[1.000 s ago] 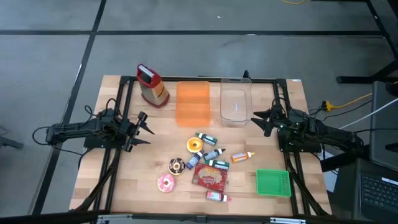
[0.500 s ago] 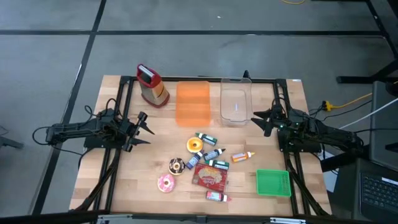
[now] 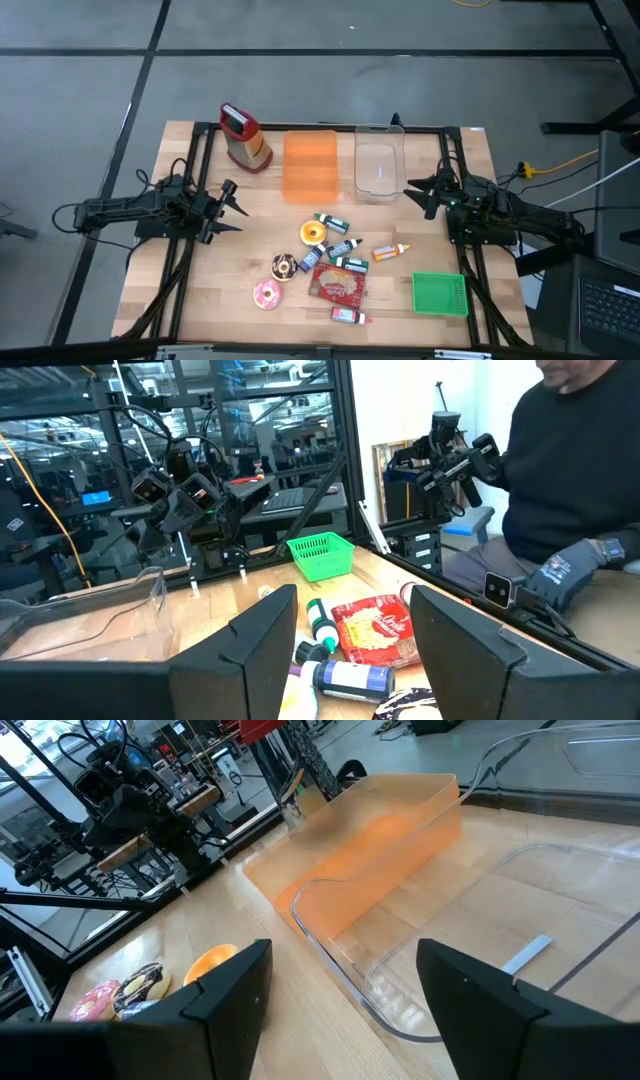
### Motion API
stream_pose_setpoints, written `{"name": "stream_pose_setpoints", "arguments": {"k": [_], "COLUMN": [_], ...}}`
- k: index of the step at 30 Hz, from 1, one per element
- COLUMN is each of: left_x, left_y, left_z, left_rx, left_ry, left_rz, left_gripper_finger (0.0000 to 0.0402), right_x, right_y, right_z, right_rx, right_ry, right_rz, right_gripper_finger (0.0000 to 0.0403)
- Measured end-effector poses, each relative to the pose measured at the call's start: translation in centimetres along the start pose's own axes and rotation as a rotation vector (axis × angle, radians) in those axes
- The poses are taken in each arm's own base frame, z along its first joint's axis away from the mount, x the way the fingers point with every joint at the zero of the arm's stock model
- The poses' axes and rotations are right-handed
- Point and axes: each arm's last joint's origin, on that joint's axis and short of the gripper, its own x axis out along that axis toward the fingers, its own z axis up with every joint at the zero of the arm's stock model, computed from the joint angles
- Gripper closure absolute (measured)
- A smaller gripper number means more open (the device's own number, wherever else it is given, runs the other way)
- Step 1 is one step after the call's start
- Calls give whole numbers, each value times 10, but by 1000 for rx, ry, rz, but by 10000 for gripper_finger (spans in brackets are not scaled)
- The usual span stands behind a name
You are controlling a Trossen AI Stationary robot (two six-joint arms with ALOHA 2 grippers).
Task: Pick & Place Food Item
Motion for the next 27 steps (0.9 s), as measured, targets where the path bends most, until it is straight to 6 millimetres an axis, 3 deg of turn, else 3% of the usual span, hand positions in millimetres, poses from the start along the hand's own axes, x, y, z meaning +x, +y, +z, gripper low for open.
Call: {"name": "stream_pose_setpoints", "arguments": {"k": [8,15,27], "left_x": [0,0,0], "left_y": [0,0,0], "left_z": [0,0,0], "left_rx": [0,0,0], "left_ry": [0,0,0], "left_rz": [0,0,0], "left_gripper_finger": [210,210,210], "right_x": [0,0,0], "right_y": [0,-2,-1], "right_z": [0,1,3], "right_rx": [-8,-266,-474], "right_ry": [-1,-36,-43], "right_rz": [-1,-79,-78], "right_gripper_finger": [151,151,151]}}
